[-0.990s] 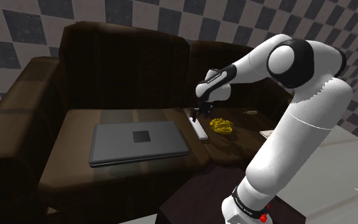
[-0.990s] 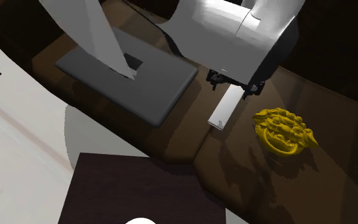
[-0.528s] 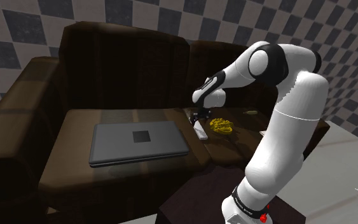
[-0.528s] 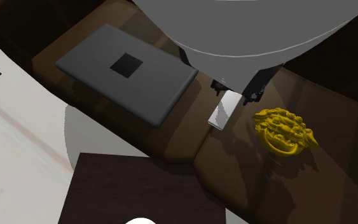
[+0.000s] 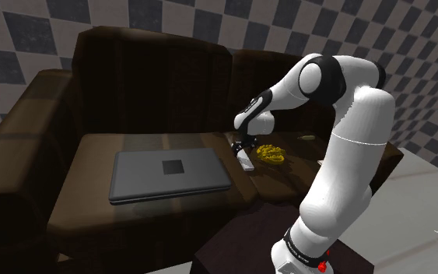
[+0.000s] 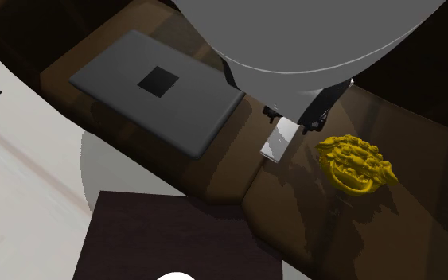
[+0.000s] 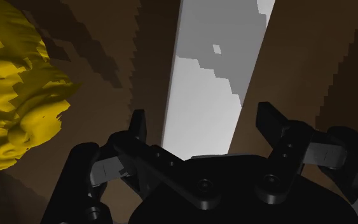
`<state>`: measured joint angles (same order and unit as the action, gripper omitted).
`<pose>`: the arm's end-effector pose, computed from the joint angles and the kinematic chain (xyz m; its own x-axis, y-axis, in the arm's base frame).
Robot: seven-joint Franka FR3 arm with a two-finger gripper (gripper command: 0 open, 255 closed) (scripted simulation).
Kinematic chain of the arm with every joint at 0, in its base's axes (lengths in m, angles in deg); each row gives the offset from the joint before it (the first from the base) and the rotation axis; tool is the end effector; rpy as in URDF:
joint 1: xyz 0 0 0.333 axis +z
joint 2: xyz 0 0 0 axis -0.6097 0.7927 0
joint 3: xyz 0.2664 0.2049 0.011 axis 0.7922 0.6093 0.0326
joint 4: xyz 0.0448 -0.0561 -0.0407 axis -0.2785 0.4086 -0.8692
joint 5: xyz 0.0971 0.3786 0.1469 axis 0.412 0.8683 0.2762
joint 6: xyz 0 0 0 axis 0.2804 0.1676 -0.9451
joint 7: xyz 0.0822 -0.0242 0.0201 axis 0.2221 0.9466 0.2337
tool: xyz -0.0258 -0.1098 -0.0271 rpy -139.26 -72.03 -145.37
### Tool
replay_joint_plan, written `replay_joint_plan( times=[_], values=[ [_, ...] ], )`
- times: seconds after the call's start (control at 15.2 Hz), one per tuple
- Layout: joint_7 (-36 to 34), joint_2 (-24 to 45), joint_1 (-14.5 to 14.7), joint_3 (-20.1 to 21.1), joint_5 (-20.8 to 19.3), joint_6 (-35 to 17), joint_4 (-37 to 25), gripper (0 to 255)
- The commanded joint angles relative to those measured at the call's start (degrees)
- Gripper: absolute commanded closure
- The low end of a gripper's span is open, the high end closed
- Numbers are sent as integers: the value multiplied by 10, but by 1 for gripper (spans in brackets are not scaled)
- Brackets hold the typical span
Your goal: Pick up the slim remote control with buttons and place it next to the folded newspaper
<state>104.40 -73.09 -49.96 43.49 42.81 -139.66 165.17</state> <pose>0.4636 -0.2680 0.2158 0.9459 -0.3222 0.0394 -0.3233 -0.9460 0.0243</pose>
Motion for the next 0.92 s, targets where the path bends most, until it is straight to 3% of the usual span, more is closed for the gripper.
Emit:
replay_joint_plan(
  times=[0.0,0.07,0.13,0.86],
  values=[
    [0,0,0,0,0,0,0,0],
    [0,0,0,0,0,0,0,0],
    [0,0,0,0,0,0,0,255],
    [-6,-14,3,-5,-9,14,0,255]
  ],
)
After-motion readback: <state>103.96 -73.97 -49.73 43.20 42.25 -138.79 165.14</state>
